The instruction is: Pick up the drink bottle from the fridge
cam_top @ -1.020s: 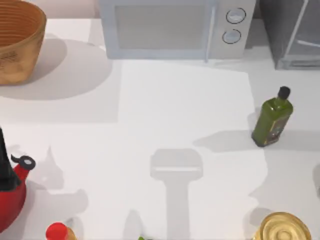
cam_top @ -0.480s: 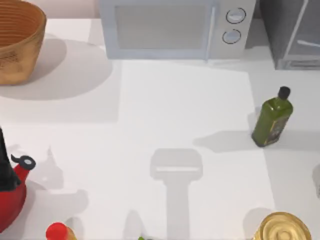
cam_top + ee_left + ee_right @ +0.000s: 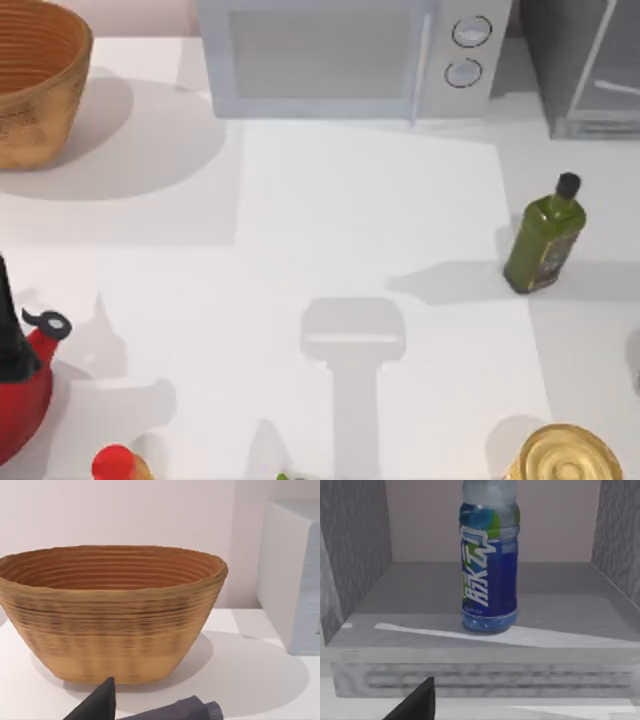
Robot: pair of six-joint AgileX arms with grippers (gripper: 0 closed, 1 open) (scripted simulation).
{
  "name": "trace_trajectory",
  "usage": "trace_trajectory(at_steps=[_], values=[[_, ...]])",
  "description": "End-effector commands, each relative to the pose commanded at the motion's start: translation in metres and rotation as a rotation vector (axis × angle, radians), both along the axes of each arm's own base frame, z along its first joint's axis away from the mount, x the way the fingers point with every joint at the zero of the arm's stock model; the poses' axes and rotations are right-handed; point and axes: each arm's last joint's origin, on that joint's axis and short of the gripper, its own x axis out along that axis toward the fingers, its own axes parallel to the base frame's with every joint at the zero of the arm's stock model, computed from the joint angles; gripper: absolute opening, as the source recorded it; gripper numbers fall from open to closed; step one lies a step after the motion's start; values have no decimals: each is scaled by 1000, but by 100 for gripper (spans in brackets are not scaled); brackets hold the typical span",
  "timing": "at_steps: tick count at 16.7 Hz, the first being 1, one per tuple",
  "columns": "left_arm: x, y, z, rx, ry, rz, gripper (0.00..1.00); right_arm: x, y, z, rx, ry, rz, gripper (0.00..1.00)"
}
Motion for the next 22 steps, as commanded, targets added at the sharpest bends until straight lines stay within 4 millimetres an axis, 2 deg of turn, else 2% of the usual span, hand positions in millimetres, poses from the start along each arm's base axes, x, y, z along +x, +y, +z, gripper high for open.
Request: trace_trajectory(at_steps=[3, 7, 10, 12, 15, 20, 22], values=[[0, 0, 0, 0, 0, 0, 100, 34, -2, 16, -21, -77, -21, 100], [0, 0, 0, 0, 0, 0, 100, 109, -3, 39, -29, -166, -50, 100], [0, 0, 0, 0, 0, 0, 100, 159, 4, 27, -4, -102, -25, 100], [0, 0, 0, 0, 0, 0, 100, 180, 11, 13, -2, -45, -8, 100], [0, 0, 0, 0, 0, 0, 100, 194, 19, -4, -9, 16, 4, 100], [0, 0, 0, 0, 0, 0, 100, 194, 17, -4, -9, 19, 2, 100], [0, 0, 0, 0, 0, 0, 100, 202, 18, -6, -9, 24, 4, 100]])
